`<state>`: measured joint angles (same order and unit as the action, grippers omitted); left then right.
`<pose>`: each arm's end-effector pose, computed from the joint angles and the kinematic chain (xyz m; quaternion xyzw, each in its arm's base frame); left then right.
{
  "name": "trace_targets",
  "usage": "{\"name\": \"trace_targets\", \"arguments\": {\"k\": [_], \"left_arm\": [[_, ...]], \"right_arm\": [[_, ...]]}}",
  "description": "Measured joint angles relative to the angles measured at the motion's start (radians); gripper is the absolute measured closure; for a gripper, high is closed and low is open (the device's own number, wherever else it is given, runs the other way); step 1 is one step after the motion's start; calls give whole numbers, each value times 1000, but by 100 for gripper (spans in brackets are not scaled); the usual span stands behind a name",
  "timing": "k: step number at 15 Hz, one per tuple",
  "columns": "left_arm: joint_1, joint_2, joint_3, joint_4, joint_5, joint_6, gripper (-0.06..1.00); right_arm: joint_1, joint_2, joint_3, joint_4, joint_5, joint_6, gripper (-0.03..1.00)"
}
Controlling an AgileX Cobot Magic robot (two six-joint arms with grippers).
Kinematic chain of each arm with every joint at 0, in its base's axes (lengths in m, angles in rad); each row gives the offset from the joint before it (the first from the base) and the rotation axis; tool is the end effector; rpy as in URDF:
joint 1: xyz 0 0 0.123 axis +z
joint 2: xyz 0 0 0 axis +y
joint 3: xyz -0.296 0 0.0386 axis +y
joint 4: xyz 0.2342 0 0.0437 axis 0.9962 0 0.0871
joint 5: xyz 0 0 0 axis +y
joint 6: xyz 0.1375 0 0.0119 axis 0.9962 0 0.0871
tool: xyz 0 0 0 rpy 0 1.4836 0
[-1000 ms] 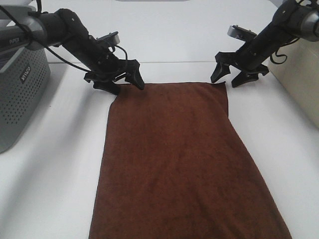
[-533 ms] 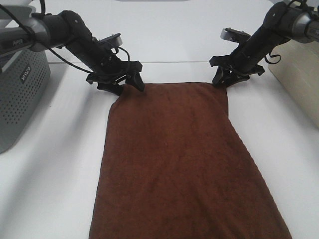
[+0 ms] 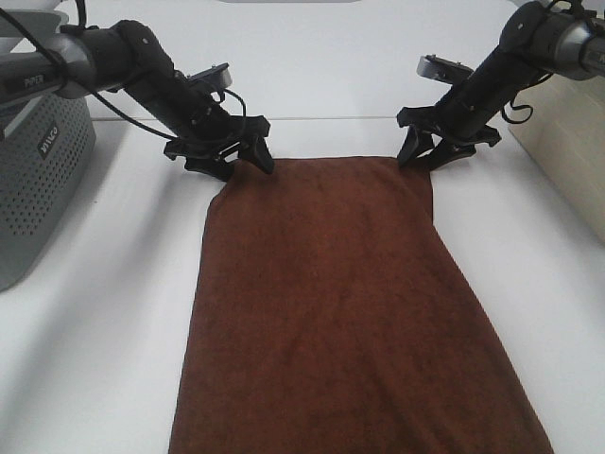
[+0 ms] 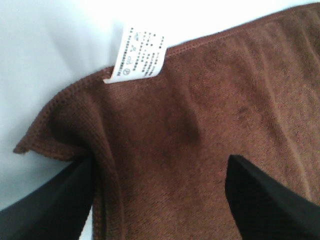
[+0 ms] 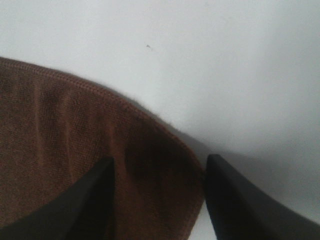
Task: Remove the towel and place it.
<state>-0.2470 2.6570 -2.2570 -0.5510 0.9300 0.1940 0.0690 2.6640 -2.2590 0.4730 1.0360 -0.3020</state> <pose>0.5308 -0.1936 0.0607 0.0858 0.9537 -0.2458 0.1506 0.5417 0.0917 0.0502 -0.0830 0.9677 0.1996 0.1294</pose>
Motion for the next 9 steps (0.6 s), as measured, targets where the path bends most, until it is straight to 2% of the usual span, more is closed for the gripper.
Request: {"name": "trace_targets", "arguments": {"k": [3, 5, 9], "left_arm": [[0, 0, 0, -1, -2, -2, 27], [0, 1, 0, -5, -8, -2, 27], [0, 1, 0, -6, -8, -2, 27]], "right_arm": [[8, -1, 10, 17, -8, 1, 40], [56, -2, 10, -28, -34, 1, 40], [58, -4, 10, -41, -36, 1, 41]]}}
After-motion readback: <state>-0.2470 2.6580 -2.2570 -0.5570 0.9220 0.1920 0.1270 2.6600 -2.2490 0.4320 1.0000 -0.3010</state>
